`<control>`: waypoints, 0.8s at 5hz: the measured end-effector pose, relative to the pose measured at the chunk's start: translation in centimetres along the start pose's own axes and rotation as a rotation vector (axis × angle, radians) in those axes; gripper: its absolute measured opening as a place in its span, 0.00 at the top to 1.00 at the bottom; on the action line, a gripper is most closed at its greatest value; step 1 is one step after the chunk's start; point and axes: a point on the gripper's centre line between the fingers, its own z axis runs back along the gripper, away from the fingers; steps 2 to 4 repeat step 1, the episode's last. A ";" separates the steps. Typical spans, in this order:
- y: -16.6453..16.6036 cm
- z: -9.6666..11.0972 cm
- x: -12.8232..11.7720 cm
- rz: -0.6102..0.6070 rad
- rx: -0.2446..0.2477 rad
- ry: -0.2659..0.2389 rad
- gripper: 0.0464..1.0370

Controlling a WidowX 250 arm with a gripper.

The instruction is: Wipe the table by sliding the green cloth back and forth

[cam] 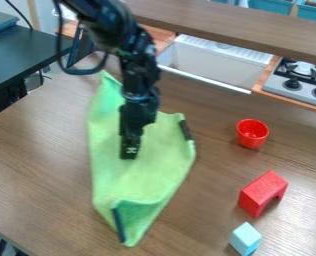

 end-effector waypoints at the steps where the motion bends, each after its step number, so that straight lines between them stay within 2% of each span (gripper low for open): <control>1: -0.4 0.4 2.5 -0.024 -0.004 -0.010 0.04; 4: -0.4 0.4 2.5 -0.024 -0.004 -0.010 0.04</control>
